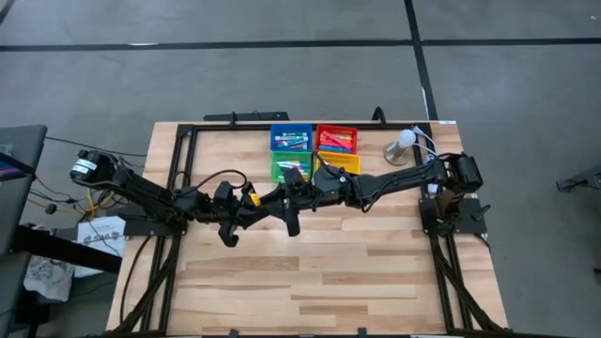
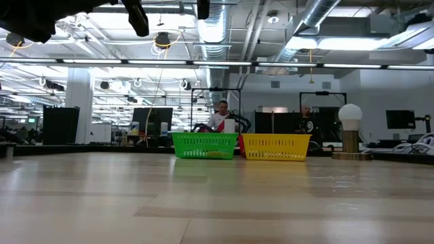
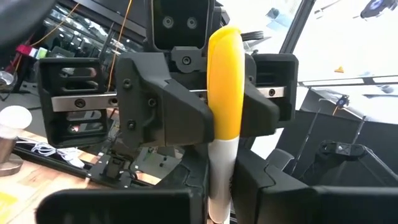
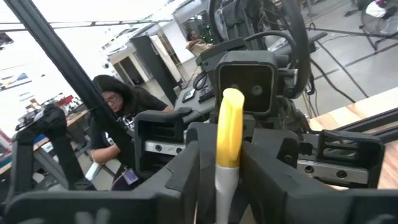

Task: Pick & Place Markers
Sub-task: Put the yellow highlighter in the green bin

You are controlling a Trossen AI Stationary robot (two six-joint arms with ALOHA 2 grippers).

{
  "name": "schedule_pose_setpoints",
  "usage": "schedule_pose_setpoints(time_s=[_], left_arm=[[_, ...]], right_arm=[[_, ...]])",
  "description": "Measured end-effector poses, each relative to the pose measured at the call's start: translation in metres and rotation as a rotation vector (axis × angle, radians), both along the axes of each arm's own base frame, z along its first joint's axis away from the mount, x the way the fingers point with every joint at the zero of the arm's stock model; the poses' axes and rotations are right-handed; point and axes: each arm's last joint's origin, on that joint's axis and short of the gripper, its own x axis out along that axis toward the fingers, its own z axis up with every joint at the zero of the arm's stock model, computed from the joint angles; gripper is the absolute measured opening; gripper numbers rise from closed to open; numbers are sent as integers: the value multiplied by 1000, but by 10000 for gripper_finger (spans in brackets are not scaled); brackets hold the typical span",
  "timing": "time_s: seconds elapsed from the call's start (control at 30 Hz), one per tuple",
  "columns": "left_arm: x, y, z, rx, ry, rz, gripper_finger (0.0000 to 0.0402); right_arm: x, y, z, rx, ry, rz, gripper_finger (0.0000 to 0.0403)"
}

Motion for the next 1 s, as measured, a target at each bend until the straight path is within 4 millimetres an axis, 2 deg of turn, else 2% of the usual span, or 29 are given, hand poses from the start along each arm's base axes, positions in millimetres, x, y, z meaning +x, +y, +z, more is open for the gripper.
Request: schedule_pose_setpoints(time_s=[0.2,0.4,0.57,0.77,1.0], left_arm=[[0,1,0,-8,1,12,37],[0,1,0,-35,4,3,36],[0,0,-1,-32,12,0,36],[1,0,-3,-24,36,-3,36],[1,0,-4,-19,51,-3,36]], right_arm=[[0,-5,0,6,0,21,157],[1,-14,0,8,5,4,185],[-4,-21,7,8,9,3,188],[-20,-22,21,-36,80,-2,177],[-48,-28,32,-253,213,-50,156]])
